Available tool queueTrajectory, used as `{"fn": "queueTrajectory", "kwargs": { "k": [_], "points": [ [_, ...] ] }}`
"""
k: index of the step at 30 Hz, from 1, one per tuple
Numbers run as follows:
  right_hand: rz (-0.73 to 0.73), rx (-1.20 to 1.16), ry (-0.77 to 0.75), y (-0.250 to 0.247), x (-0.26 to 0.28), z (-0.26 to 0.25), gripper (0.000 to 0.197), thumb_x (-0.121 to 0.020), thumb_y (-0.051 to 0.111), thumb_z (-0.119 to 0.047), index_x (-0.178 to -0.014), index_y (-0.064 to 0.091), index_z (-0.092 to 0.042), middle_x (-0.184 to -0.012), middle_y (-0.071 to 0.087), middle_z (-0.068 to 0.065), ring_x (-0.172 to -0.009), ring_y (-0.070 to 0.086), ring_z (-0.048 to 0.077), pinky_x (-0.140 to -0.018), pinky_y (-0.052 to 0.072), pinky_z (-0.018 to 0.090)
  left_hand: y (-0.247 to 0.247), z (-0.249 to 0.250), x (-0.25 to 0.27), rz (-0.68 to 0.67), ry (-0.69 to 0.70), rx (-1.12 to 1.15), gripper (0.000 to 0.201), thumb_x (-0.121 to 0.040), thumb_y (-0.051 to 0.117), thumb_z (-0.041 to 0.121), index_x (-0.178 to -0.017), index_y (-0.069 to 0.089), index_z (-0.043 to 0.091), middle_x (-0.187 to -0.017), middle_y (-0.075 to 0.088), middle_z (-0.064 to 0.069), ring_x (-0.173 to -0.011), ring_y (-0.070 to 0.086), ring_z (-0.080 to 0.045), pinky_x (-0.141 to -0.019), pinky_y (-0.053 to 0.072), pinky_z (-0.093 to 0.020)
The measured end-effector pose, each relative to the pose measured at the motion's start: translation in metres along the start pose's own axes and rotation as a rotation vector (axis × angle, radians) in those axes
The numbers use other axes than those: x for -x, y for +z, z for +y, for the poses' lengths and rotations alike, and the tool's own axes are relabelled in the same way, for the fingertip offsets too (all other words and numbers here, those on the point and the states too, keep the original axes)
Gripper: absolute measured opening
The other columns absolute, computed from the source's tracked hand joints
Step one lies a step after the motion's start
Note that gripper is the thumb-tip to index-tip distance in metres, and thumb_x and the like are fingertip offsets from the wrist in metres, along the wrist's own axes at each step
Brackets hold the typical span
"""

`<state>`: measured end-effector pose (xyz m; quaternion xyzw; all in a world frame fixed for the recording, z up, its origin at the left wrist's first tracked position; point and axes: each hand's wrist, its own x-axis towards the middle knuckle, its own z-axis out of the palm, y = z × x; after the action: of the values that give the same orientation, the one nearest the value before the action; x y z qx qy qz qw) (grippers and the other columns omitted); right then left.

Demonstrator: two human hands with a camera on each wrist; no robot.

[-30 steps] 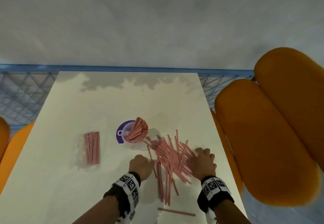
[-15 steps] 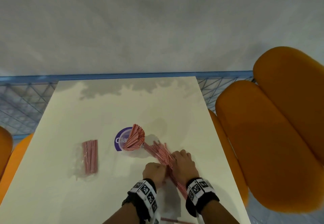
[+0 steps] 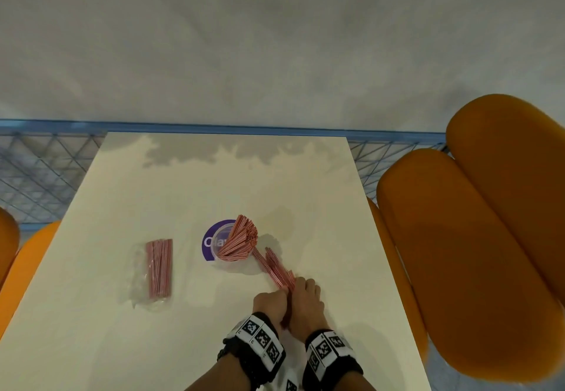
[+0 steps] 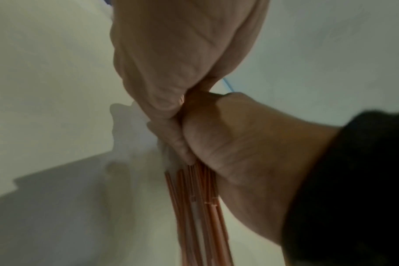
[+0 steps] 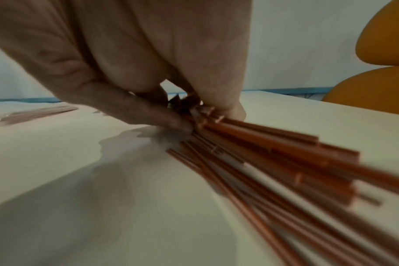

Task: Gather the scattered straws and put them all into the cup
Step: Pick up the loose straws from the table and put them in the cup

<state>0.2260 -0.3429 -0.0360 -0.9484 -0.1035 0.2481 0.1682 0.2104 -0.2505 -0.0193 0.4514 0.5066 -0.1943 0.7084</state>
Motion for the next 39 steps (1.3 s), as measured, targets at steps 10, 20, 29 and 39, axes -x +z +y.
{"fn": "queueTrajectory", "kwargs": {
  "k": [10, 20, 29, 39],
  "points": [
    [-0.045, -0.025, -0.059, -0.015, -0.008, -0.001, 0.024, -0.097, 0.037, -0.011, -0.115, 0.048, 0.0, -0.117, 0.052, 0.017, -0.107, 0.05, 0.032, -0.091, 0.044, 0.035, -0.003, -0.009, -0.018, -0.084, 0.001, 0.146, 0.029, -0.087, 0.063, 0.019, -0.105, 0.066, -0.004, -0.101, 0.071, -0.019, -0.096, 0.066, -0.034, -0.093, 0.052, -0.048],
    [0.009, -0.464, -0.067, -0.043, -0.014, 0.017, 0.015, -0.101, 0.043, -0.023, -0.096, 0.054, -0.014, -0.083, 0.063, 0.001, -0.069, 0.061, 0.014, -0.059, 0.05, 0.019, -0.005, 0.009, 0.033, -0.186, 0.013, 0.242, 0.022, -0.098, 0.045, 0.008, -0.082, 0.057, -0.001, -0.066, 0.057, -0.015, -0.054, 0.053, -0.024, -0.049, 0.043, -0.032],
    [0.141, -0.538, -0.004, -0.053, -0.032, 0.055, 0.034, -0.098, 0.043, -0.045, -0.082, 0.05, -0.016, -0.066, 0.049, -0.004, -0.056, 0.045, 0.01, -0.056, 0.04, 0.027, -0.025, 0.034, 0.058, -0.301, 0.135, -0.003, 0.01, -0.095, 0.052, 0.012, -0.092, 0.059, 0.005, -0.079, 0.066, -0.014, -0.069, 0.062, -0.026, -0.063, 0.053, -0.033],
    [-0.039, -0.677, -0.325, -0.093, 0.041, -0.005, 0.028, -0.102, 0.04, -0.039, -0.11, 0.056, -0.018, -0.053, 0.037, -0.01, -0.044, 0.034, 0.006, -0.04, 0.031, 0.021, -0.023, 0.072, 0.076, -0.453, 0.408, 0.038, 0.063, -0.062, 0.083, 0.049, -0.108, 0.062, 0.013, -0.108, 0.07, -0.006, -0.1, 0.062, -0.022, -0.085, 0.046, -0.037]
  ]
}}
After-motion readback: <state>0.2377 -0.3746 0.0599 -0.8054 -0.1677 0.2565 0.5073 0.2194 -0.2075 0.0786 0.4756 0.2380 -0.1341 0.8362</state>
